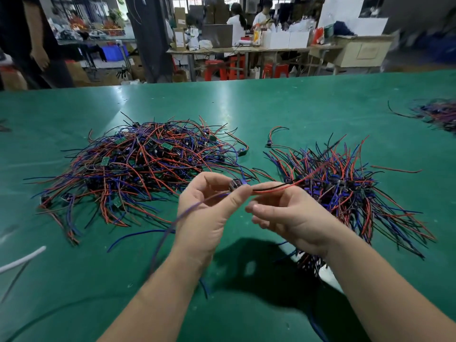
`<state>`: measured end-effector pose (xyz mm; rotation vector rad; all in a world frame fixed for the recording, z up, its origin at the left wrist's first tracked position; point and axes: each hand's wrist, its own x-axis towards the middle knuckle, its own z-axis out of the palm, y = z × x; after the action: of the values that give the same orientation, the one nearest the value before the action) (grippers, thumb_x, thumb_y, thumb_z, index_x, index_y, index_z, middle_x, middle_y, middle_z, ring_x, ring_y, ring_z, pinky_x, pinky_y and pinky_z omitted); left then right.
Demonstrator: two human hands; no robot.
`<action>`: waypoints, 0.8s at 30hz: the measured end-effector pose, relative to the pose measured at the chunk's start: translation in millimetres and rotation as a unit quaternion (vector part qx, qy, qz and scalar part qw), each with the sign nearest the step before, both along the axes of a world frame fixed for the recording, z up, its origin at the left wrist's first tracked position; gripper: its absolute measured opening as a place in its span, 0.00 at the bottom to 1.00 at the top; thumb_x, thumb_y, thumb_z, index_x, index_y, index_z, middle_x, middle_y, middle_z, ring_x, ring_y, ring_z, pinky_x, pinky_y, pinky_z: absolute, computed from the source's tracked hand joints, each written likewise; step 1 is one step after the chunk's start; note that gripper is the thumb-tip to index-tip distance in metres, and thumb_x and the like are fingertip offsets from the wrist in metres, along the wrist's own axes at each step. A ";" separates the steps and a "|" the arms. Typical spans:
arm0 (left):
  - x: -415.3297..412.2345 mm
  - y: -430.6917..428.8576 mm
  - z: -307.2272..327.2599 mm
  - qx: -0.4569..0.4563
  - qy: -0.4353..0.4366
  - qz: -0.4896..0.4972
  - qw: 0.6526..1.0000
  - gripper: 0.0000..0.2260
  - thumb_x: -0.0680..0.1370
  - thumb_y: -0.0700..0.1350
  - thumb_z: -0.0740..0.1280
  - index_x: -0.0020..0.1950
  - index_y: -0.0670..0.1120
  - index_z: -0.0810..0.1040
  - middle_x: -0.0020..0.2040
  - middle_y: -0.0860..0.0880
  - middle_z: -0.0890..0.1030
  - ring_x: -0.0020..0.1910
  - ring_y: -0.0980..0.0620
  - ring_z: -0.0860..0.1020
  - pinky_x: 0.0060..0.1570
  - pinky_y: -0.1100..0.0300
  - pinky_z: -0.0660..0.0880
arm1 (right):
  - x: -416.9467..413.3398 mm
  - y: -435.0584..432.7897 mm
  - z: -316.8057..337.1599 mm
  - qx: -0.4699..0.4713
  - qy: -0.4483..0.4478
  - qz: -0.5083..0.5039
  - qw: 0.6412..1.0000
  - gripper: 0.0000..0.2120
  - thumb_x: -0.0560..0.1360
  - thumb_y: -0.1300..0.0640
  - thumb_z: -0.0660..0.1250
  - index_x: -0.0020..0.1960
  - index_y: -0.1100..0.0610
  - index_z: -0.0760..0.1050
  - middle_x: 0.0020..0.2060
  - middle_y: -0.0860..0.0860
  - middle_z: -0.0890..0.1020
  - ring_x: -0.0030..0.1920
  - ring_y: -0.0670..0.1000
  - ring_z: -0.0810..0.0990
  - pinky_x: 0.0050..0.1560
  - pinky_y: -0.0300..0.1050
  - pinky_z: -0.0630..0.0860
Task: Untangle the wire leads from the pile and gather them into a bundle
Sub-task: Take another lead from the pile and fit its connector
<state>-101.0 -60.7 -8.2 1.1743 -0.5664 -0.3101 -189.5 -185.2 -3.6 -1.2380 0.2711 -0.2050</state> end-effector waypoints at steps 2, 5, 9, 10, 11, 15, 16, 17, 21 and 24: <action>-5.3 -2.4 -4.9 0.021 -0.069 0.052 0.996 0.14 0.62 0.46 0.79 0.38 0.50 0.75 0.30 0.58 0.77 0.30 0.63 0.72 0.32 0.71 0.70 | 2.9 5.1 -0.6 0.043 -0.029 -0.006 0.999 0.08 0.60 0.62 0.73 0.39 0.56 0.84 0.32 0.52 0.82 0.29 0.46 0.79 0.30 0.33 0.75; -6.3 -2.9 -9.5 0.048 -0.137 0.117 0.982 0.12 0.64 0.51 0.78 0.39 0.53 0.76 0.30 0.58 0.76 0.30 0.63 0.71 0.32 0.71 0.69 | 5.0 7.4 -0.8 0.084 -0.048 -0.033 0.995 0.05 0.59 0.59 0.73 0.35 0.57 0.84 0.29 0.50 0.81 0.27 0.44 0.77 0.30 0.32 0.75; -6.1 -2.4 -12.2 0.086 -0.188 0.105 0.973 0.13 0.63 0.51 0.79 0.41 0.55 0.77 0.35 0.58 0.80 0.33 0.61 0.76 0.37 0.69 0.72 | 6.9 5.7 1.1 0.127 -0.047 -0.094 0.986 0.04 0.63 0.60 0.69 0.33 0.58 0.83 0.27 0.51 0.80 0.25 0.43 0.76 0.27 0.31 0.74; -7.1 -2.7 -13.2 0.100 -0.201 0.088 0.971 0.13 0.64 0.49 0.78 0.42 0.55 0.77 0.37 0.57 0.80 0.35 0.60 0.78 0.39 0.66 0.74 | 7.2 3.8 1.9 0.126 -0.041 -0.114 0.985 0.04 0.63 0.61 0.69 0.32 0.58 0.83 0.27 0.51 0.79 0.25 0.43 0.76 0.27 0.31 0.74; -7.6 -2.8 -13.9 0.117 -0.223 0.067 0.965 0.12 0.65 0.46 0.77 0.43 0.55 0.78 0.39 0.56 0.81 0.38 0.58 0.79 0.41 0.63 0.76 | 7.5 1.8 2.7 0.126 -0.035 -0.132 0.983 0.04 0.63 0.61 0.69 0.31 0.57 0.82 0.27 0.51 0.79 0.24 0.43 0.75 0.26 0.31 0.74; -8.8 -4.8 -12.4 0.112 -0.157 0.015 0.981 0.13 0.71 0.31 0.67 0.46 0.50 0.80 0.42 0.52 0.84 0.43 0.55 0.82 0.45 0.64 0.77 | 4.7 -8.0 4.5 0.104 -0.013 -0.170 0.980 0.03 0.61 0.60 0.70 0.30 0.57 0.81 0.27 0.50 0.79 0.25 0.43 0.76 0.28 0.32 0.73; -9.8 -5.8 -10.0 0.090 -0.070 -0.009 0.994 0.11 0.73 0.32 0.69 0.47 0.47 0.80 0.40 0.50 0.84 0.42 0.53 0.83 0.43 0.64 0.78 | 3.8 -8.7 4.4 0.095 -0.009 -0.166 0.981 0.03 0.62 0.60 0.70 0.30 0.57 0.81 0.27 0.50 0.80 0.26 0.43 0.77 0.27 0.32 0.73; -10.7 -6.5 -8.0 0.070 0.011 -0.040 0.997 0.07 0.72 0.35 0.71 0.47 0.46 0.80 0.39 0.49 0.84 0.39 0.52 0.83 0.41 0.63 0.79 | 3.3 -8.1 4.2 0.086 -0.008 -0.157 0.984 0.03 0.62 0.60 0.70 0.30 0.57 0.81 0.27 0.50 0.79 0.25 0.44 0.77 0.27 0.32 0.73; -14.1 -5.1 -3.6 0.093 0.097 -0.111 0.985 0.09 0.64 0.44 0.74 0.40 0.42 0.82 0.32 0.44 0.83 0.30 0.52 0.81 0.32 0.63 0.78 | 3.4 -4.2 1.1 0.022 0.003 -0.139 0.990 0.04 0.62 0.60 0.71 0.28 0.57 0.81 0.26 0.50 0.79 0.26 0.44 0.76 0.28 0.32 0.72; -12.9 -2.3 -0.9 0.133 0.111 -0.139 0.975 0.02 0.69 0.36 0.72 0.38 0.40 0.81 0.31 0.43 0.82 0.27 0.52 0.79 0.31 0.62 0.78 | 2.1 -9.9 2.6 -0.001 0.008 -0.186 0.982 0.05 0.60 0.60 0.72 0.34 0.60 0.78 0.24 0.50 0.78 0.24 0.45 0.76 0.26 0.33 0.71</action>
<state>-113.9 -63.0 -9.0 1.2979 -0.5015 -0.7667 -187.3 -195.2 -1.0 -1.1830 0.5166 -0.5186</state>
